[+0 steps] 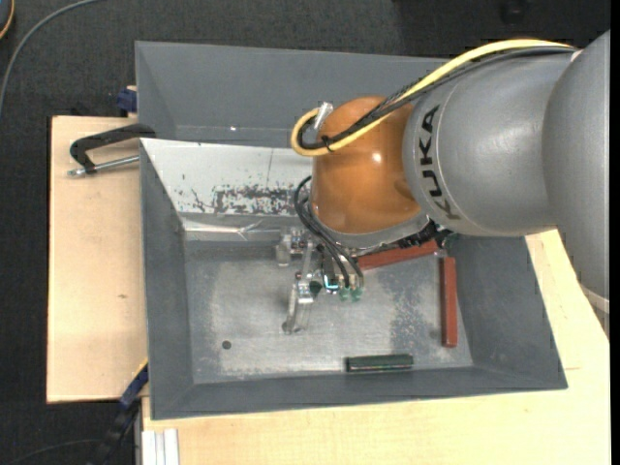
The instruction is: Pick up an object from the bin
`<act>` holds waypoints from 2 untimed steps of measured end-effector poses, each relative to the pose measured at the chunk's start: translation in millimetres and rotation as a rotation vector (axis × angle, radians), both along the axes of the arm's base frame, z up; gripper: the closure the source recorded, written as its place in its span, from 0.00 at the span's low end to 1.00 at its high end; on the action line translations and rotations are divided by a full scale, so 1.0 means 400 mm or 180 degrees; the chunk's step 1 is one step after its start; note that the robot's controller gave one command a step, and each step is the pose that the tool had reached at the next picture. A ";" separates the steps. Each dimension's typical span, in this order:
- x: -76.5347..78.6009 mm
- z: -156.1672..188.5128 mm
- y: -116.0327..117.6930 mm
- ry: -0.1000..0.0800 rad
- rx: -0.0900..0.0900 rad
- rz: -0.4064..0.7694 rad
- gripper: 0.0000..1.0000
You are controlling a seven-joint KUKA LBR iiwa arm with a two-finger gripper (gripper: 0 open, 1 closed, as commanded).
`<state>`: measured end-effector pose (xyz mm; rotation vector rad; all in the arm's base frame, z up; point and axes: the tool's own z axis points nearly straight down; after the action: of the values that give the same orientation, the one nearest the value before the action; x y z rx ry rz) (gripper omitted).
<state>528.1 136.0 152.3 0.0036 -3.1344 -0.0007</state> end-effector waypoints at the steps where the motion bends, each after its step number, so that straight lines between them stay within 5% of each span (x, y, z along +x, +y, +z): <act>1: 0.122 -0.210 -0.092 -0.0023 0.0001 0.0666 0.00; 2: 0.108 -0.199 -0.263 -0.0022 -0.0007 0.0660 0.00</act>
Offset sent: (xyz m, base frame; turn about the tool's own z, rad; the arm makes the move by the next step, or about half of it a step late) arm 0.0482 -0.0359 -0.0823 -0.2103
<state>571.2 30.9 72.6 0.3289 -3.1242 0.0038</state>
